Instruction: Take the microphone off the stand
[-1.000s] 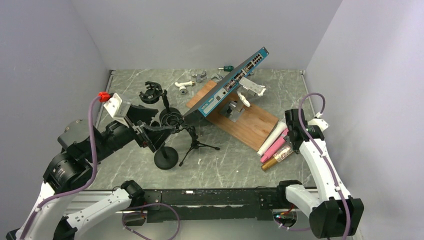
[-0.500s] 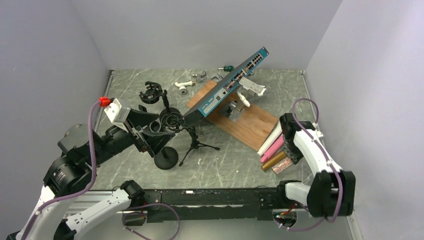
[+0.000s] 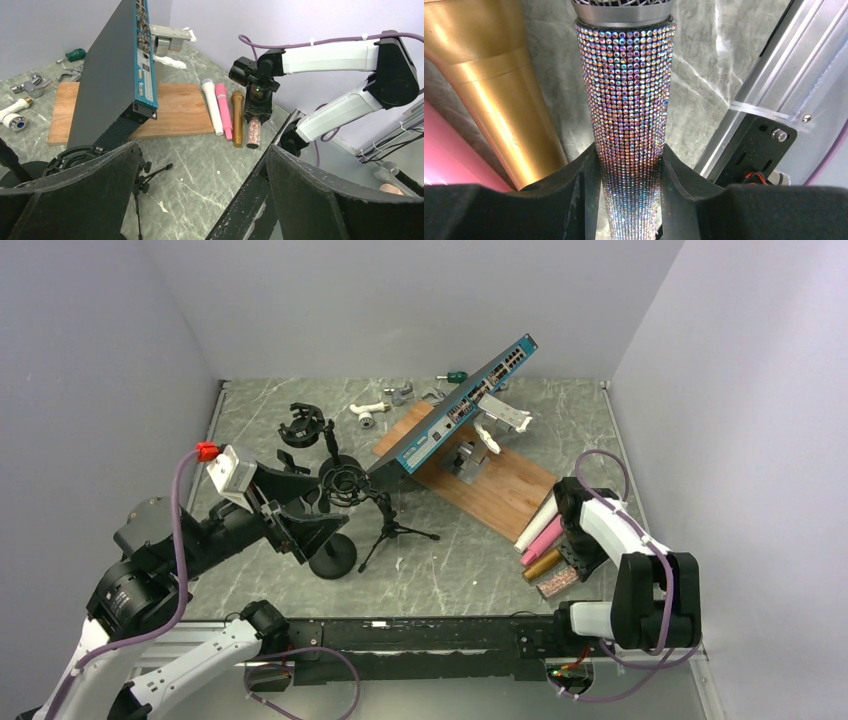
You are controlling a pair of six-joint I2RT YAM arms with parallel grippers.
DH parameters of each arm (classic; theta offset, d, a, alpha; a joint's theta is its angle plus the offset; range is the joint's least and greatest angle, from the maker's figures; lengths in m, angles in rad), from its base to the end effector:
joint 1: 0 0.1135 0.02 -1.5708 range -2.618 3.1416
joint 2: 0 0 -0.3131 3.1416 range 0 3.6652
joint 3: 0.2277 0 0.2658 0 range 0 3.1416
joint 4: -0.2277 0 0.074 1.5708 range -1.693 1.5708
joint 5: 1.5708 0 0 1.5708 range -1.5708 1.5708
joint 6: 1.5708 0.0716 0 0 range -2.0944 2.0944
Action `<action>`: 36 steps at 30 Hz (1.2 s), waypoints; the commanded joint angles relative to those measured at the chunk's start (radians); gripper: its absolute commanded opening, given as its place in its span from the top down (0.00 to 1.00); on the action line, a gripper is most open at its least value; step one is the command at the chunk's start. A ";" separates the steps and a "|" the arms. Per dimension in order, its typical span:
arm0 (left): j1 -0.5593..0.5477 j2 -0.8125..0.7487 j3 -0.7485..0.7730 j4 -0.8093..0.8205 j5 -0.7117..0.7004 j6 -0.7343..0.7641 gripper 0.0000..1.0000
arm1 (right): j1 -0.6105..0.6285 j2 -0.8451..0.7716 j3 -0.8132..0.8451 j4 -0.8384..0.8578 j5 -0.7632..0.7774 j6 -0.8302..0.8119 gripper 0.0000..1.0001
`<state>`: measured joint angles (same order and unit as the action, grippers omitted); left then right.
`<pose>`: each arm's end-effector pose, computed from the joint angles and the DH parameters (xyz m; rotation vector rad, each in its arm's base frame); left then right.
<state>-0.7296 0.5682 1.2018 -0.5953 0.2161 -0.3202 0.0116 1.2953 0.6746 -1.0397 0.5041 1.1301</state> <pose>0.0442 -0.0602 0.4892 0.5049 1.5393 -0.9893 0.1685 -0.0326 0.1769 1.4909 2.4443 -0.6897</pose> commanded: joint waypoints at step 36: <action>-0.001 -0.105 0.039 0.004 -0.160 -0.086 0.01 | 0.087 -0.314 0.306 -0.080 -0.059 -0.338 0.02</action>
<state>-0.7296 0.5159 1.2640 -0.6537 0.1200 -0.3851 0.0227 1.0718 0.8818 -1.0821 0.5030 0.9630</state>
